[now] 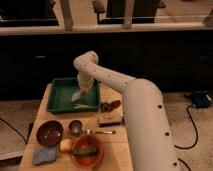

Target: Place towel in tray

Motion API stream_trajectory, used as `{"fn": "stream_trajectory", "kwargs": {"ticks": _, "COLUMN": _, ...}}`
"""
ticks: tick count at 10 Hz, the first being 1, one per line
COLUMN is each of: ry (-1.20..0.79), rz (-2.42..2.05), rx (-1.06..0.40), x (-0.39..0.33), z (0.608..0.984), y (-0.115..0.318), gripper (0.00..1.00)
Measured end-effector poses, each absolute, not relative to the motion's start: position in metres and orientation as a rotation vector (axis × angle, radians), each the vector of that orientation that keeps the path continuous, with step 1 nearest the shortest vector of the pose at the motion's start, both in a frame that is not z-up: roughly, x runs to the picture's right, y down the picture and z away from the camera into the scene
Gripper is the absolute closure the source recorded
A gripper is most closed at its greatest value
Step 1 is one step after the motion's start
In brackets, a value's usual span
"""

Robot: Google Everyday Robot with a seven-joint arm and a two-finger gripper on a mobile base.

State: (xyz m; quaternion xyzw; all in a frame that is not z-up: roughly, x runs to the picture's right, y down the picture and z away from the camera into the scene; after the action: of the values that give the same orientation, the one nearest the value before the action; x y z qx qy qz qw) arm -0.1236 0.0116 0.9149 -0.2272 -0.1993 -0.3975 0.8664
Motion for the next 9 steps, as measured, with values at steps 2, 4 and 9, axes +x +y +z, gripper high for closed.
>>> {"fn": "stream_trajectory", "kwargs": {"ticks": 2, "ry": -0.414, "rz": -0.833, "rx": -0.473, "x": -0.1242, "z": 0.9144, "y": 0.0113, "gripper": 0.56}}
{"fn": "stream_trajectory", "kwargs": {"ticks": 4, "ry": -0.417, "rz": -0.832, "rx": -0.471, "x": -0.1248, "z": 0.9141, "y": 0.0116, "gripper": 0.36}}
{"fn": "stream_trajectory", "kwargs": {"ticks": 9, "ry": -0.432, "rz": -0.833, "rx": -0.459, "x": -0.1249, "z": 0.9136, "y": 0.0109, "gripper": 0.2}}
